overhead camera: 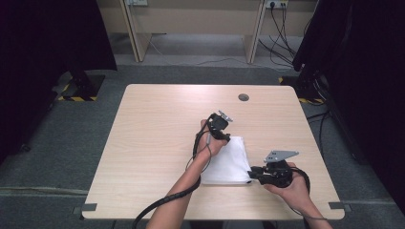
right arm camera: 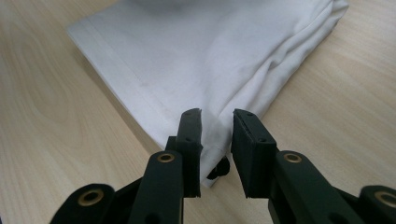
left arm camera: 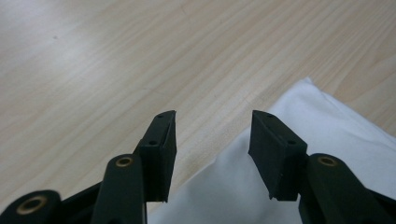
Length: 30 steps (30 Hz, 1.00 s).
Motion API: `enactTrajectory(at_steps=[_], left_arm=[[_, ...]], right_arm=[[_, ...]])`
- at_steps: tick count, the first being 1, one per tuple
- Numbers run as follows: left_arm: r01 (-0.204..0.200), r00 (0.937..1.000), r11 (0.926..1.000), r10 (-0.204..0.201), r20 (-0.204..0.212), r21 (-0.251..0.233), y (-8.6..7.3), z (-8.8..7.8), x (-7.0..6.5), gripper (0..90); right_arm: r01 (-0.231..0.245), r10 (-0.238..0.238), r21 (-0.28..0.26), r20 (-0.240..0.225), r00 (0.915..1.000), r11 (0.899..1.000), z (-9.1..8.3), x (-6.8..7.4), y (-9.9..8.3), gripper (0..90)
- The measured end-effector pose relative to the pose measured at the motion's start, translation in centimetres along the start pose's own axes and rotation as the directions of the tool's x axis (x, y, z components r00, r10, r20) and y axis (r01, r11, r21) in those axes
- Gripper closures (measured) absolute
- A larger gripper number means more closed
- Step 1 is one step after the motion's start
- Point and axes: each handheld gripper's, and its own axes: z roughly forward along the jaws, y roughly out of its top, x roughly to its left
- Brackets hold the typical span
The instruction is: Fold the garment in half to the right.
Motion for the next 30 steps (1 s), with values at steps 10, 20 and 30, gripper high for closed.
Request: enactTrajectory(at_steps=[10,20,30], left_arm=[[0.001,0.9994,0.9995,0.001,-0.035,0.032,-1.2,-1.6,1.5,50.0],[0.02,0.9993,0.9981,-0.018,-0.034,0.058,-2.2,0.5,1.2,50.5],[0.03,0.9992,0.9994,-0.03,-0.025,0.017,-3.3,-1.4,1.3,44.8]], right_arm=[[-0.007,0.007,0.019,0.002,1.0,1.0,0.5,-0.2,-0.1,70.5],[-0.014,0.014,0.022,0.0,0.9999,1.0,0.7,-0.1,-0.2,69.5],[-0.045,0.045,-0.001,0.003,0.999,0.999,0.4,-0.2,-0.2,62.6]])
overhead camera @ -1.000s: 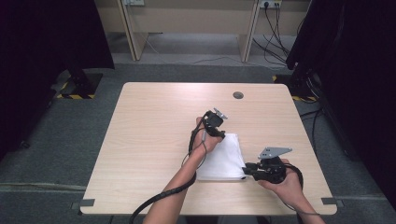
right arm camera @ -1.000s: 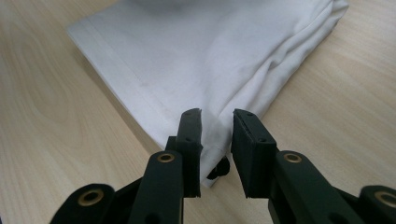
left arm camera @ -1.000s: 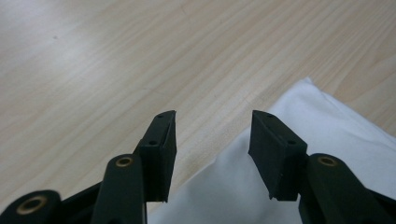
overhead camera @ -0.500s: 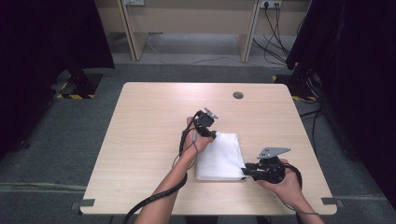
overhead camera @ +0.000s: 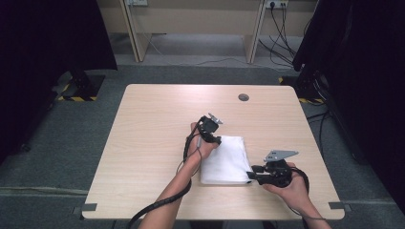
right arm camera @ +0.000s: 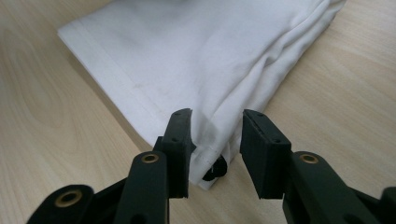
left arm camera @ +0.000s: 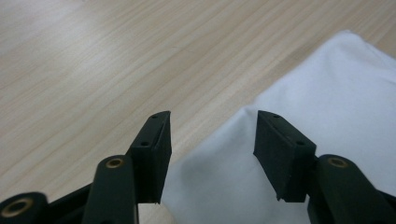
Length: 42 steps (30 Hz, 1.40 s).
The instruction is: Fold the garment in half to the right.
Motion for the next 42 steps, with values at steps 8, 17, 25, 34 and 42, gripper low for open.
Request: enactTrajectory(at_steps=[8,17,25,34,42], left_arm=[[-0.002,0.9994,0.9993,0.003,0.036,-0.039,-3.5,-4.1,0.3,40.5],[-0.021,0.991,0.9997,0.022,0.132,-0.011,-7.7,-7.0,-1.4,38.2],[-0.076,0.9807,0.9968,0.071,0.182,0.023,-8.8,-6.8,-4.1,40.7],[-0.086,0.989,0.996,0.082,0.123,0.025,-8.6,-6.2,-3.9,46.1],[-0.04,0.9976,0.9989,0.039,0.058,0.023,-8.4,-5.5,-1.3,46.1]], right_arm=[[-0.042,0.041,0.006,0.013,0.9991,0.999,-0.3,-0.7,-0.3,57.5],[-0.061,0.062,0.032,-0.015,0.998,0.998,-0.2,-0.8,-0.8,54.1],[-0.068,0.073,0.074,-0.067,0.9951,0.995,0.6,-0.4,-0.8,61.7],[-0.085,0.09,0.068,-0.076,0.9931,0.994,1.8,-0.2,-0.2,74.3],[-0.092,0.095,0.05,-0.052,0.9941,0.994,4.0,-0.3,2.0,74.5]])
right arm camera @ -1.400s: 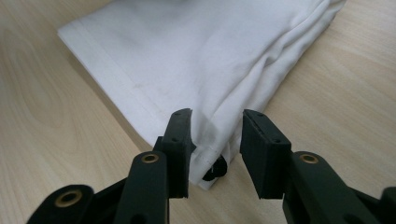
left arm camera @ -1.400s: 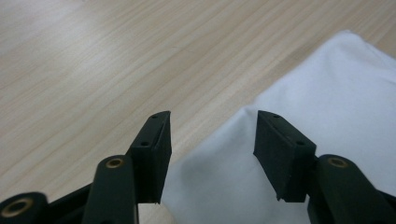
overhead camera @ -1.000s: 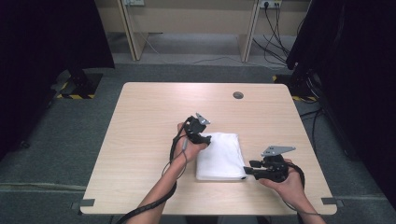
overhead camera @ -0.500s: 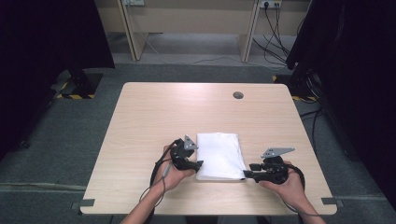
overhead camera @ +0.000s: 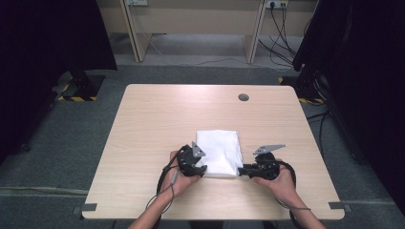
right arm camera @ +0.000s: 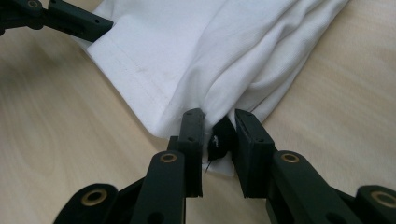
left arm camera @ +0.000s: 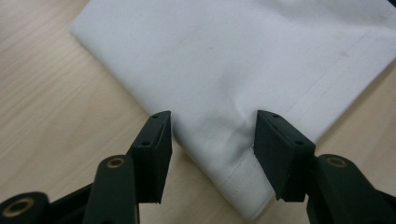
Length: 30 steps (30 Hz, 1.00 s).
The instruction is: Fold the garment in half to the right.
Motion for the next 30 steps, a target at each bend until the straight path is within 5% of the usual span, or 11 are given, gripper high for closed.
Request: enactTrajectory(at_steps=[7,12,17,23,30], left_arm=[[0.068,0.9967,0.9972,-0.069,-0.041,-0.033,-0.4,0.3,2.6,44.4],[0.088,0.995,0.9918,-0.092,-0.039,-0.093,-0.9,-0.3,3.0,36.9],[0.127,0.9897,0.9802,-0.135,-0.047,-0.152,-1.4,-2.0,3.3,27.9],[0.15,0.9807,0.9655,-0.173,-0.091,-0.213,-2.2,-4.6,4.4,23.1],[0.17,0.9716,0.9395,-0.21,-0.109,-0.297,-3.9,-7.1,5.7,21.4]], right_arm=[[-0.014,0.014,-0.028,0.009,0.9999,1.0,2.0,-0.1,1.9,71.3],[-0.006,0.008,-0.079,0.029,0.9996,0.997,1.9,-0.1,2.2,56.6],[0.014,-0.006,-0.127,0.064,0.9979,0.992,0.4,-0.3,1.6,35.8],[0.03,-0.021,-0.139,0.069,0.9974,0.99,-0.9,-0.6,1.2,24.7],[0.036,-0.028,-0.143,0.059,0.9978,0.989,-1.9,-0.6,1.2,19.1]])
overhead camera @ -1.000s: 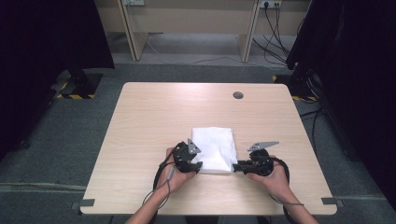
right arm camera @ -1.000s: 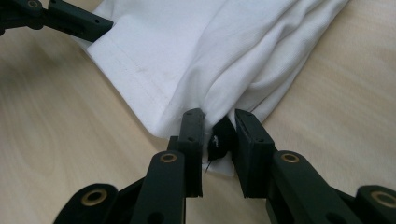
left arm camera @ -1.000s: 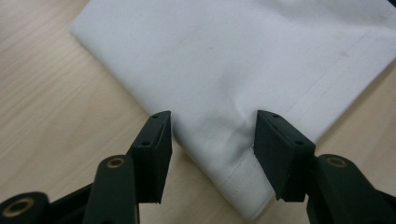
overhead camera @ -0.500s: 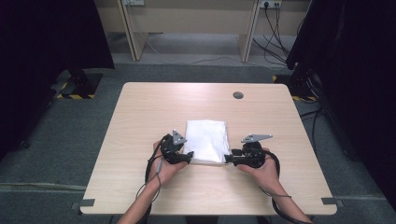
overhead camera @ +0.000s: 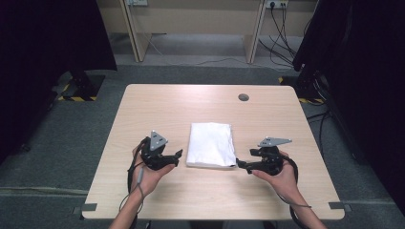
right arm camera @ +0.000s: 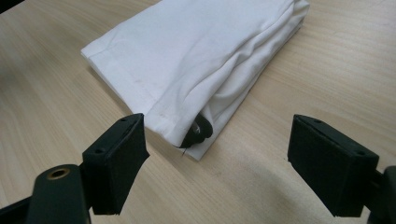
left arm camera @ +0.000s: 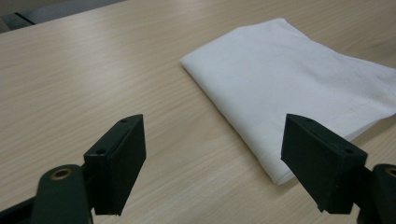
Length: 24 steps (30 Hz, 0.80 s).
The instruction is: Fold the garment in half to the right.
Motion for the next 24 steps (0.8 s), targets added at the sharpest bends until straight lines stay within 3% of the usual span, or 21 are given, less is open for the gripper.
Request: enactTrajectory(at_steps=[7,24], left_arm=[[0.025,0.9995,0.9993,-0.026,-0.018,-0.029,-0.9,-1.7,1.3,20.6],[0.054,0.9969,0.9974,-0.056,-0.056,-0.047,-2.3,-3.9,2.8,20.4]], right_arm=[[0.016,-0.016,-0.012,0.009,0.9998,1.0,-1.2,-0.2,0.1,16.2],[-0.008,0.009,-0.033,0.044,0.999,0.999,-3.5,-1.5,-0.7,13.8]])
